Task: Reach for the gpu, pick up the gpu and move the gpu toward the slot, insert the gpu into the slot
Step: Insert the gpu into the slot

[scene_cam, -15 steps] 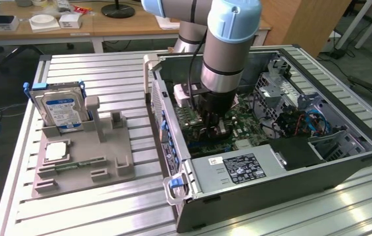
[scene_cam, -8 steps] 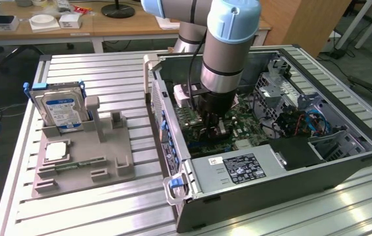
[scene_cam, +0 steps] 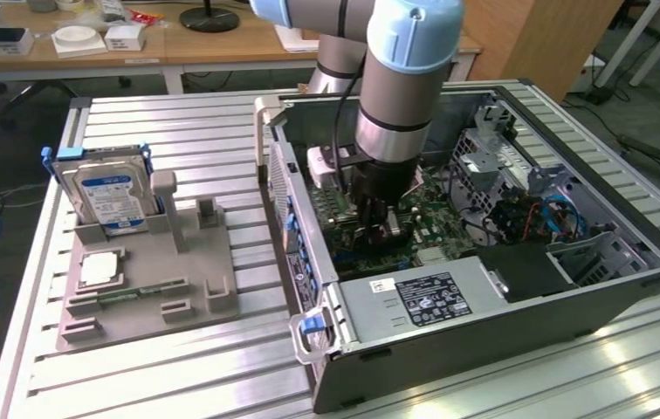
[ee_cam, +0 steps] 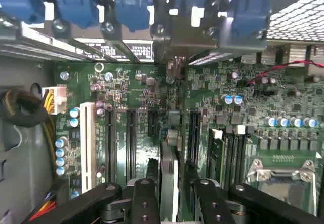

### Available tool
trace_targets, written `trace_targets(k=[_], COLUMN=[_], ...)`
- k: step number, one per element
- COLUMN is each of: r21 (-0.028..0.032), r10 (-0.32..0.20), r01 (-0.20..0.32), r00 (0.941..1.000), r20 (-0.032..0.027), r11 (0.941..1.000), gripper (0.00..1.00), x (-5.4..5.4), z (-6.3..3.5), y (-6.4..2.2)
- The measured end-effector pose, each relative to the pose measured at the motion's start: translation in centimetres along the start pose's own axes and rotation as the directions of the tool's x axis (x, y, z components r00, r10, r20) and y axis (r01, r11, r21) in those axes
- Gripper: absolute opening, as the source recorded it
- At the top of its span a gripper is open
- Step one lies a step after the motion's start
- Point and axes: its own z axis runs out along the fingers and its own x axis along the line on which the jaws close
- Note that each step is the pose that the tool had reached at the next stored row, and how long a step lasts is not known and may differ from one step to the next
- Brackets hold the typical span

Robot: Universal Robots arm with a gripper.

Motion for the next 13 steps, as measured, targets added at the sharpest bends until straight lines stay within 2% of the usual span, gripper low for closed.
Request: trace_targets(k=[11,13], r21=[0.0057,0.007], r10=[0.0,0.0], r01=[0.0,0.0], r00=[1.0,1.0], r20=[-0.0005,-0.0002], r11=[1.0,1.0], gripper=[0.34,0.34], x=[-0.1,-0.1], z=[-4.39,-4.5], y=[-0.24,-0.24])
